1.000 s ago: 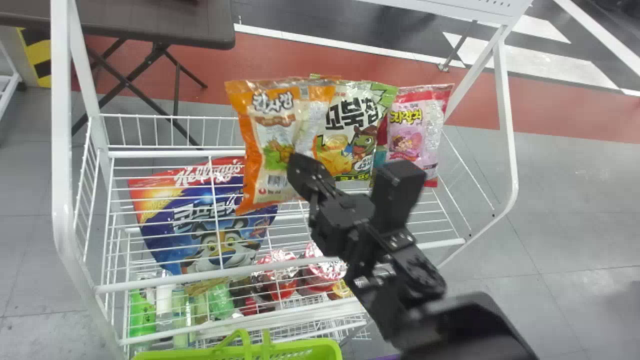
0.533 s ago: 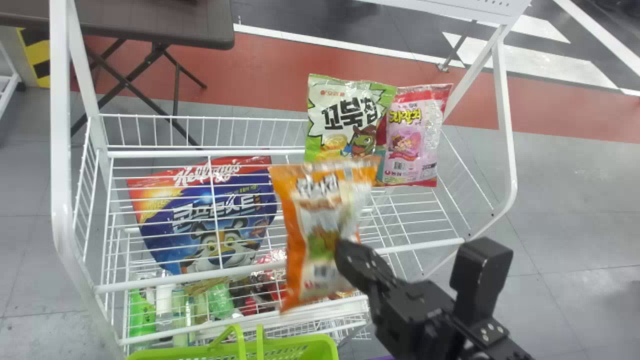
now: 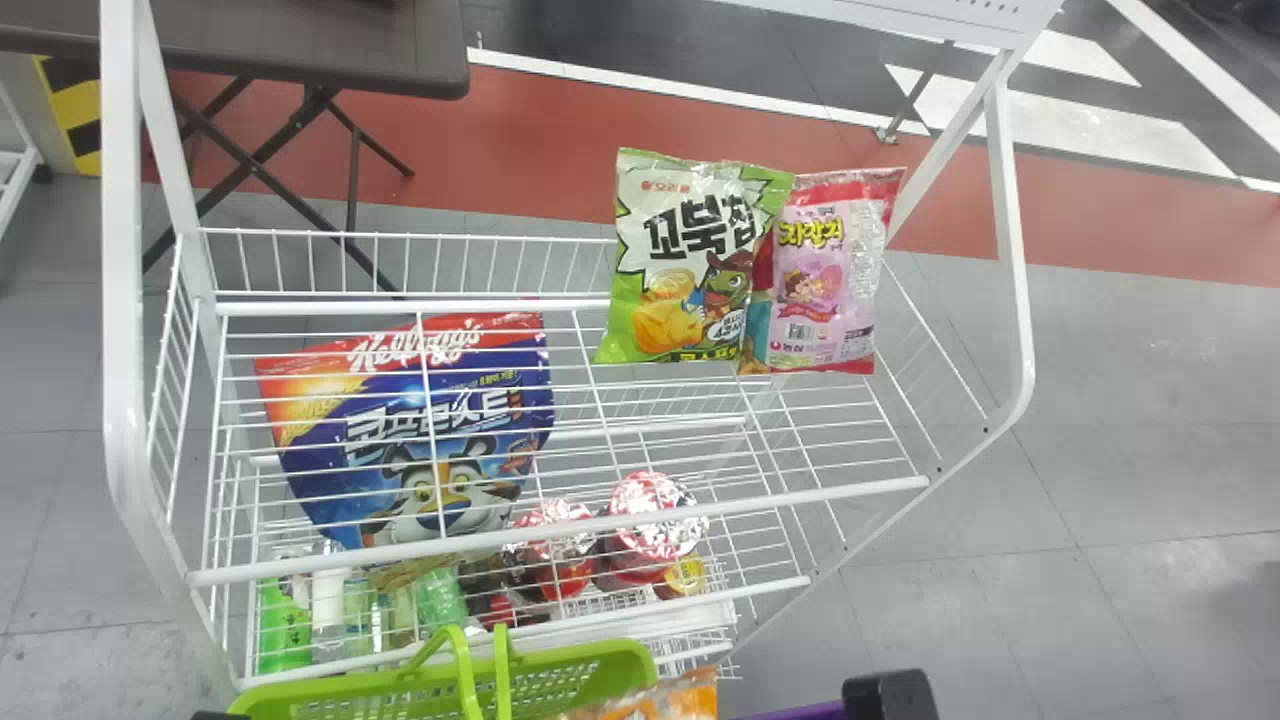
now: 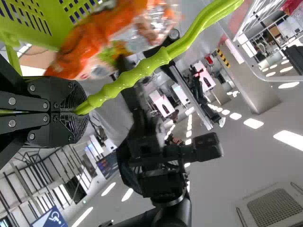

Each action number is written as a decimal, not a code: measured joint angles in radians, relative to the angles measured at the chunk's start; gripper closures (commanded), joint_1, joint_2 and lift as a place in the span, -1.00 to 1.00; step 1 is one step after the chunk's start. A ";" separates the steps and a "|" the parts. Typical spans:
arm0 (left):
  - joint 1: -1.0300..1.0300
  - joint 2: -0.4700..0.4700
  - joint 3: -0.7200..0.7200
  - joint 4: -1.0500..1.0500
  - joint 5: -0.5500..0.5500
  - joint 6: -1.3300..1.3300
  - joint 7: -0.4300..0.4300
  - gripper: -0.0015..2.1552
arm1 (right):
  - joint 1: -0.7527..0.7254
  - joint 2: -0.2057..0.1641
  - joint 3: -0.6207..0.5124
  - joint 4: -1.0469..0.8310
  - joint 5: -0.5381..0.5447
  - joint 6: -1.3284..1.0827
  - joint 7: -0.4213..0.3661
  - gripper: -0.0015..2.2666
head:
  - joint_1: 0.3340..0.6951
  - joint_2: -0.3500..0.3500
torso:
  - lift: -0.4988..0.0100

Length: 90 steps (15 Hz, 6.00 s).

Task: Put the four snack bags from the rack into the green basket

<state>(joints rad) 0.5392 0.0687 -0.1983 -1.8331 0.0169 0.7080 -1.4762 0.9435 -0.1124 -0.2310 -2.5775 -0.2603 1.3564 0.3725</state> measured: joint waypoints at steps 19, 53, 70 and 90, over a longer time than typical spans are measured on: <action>-0.027 0.000 -0.019 0.006 -0.002 0.025 0.001 0.97 | -0.089 -0.050 0.260 0.226 -0.033 -0.291 -0.017 -1.00 | 1.00 -1.00 | 0.94; -0.057 0.008 -0.025 0.014 -0.002 0.064 0.004 0.97 | -0.843 0.042 0.153 0.846 0.244 -1.135 -0.283 0.88 | 1.00 -1.00 | 0.94; -0.058 0.002 -0.039 0.021 -0.009 0.061 0.016 0.97 | -0.300 0.092 -0.066 0.097 -0.116 -0.468 -0.057 0.89 | 1.00 -1.00 | 0.94; -0.060 -0.003 -0.055 0.021 -0.011 0.061 0.043 0.97 | -0.174 0.112 -0.447 -0.012 -0.487 0.210 0.162 0.90 | 1.00 -1.00 | 0.94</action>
<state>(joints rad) 0.4796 0.0659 -0.2531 -1.8125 0.0061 0.7694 -1.4327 0.7699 0.0000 -0.6779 -2.5896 -0.7474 1.5668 0.5349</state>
